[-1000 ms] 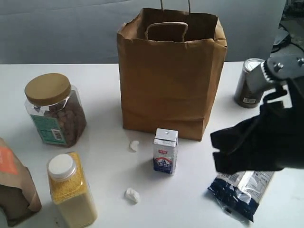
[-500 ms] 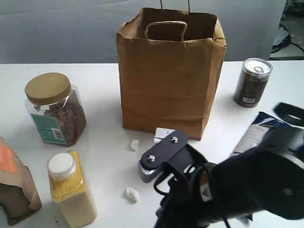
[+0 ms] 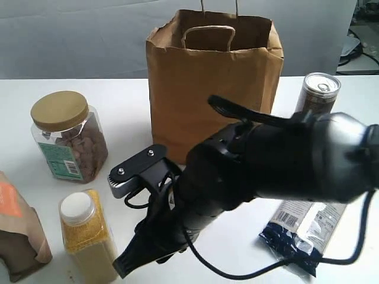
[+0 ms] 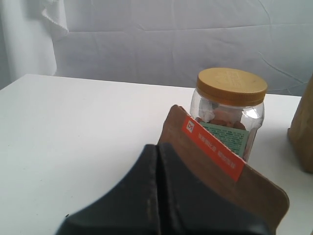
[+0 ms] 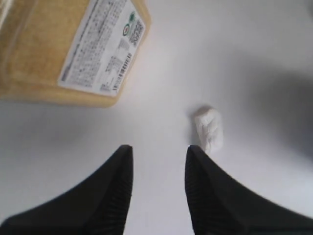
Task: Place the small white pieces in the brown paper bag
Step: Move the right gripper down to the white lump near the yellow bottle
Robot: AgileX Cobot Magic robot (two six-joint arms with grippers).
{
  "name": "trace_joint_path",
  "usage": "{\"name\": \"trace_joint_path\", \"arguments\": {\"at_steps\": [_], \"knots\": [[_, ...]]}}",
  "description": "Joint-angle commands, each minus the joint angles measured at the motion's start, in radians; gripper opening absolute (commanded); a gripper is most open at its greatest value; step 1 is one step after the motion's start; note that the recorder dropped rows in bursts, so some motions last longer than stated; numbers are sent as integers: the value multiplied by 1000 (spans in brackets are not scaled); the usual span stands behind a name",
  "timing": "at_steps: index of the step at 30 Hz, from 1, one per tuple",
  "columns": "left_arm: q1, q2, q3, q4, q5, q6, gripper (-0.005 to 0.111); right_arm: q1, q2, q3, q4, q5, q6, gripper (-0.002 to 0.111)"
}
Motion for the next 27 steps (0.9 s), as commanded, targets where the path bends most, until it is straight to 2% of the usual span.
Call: {"name": "trace_joint_path", "arguments": {"at_steps": [1,5,27], "knots": [[-5,-3,4,-8,-4,-5,0,-1,65,-44,-129,10,95,35],[-5,-3,4,-8,-4,-5,0,-21,110,-46,-246,11,198,35],[-5,-3,4,-8,-4,-5,0,-37,160,-46,-159,-68,165,35]]}}
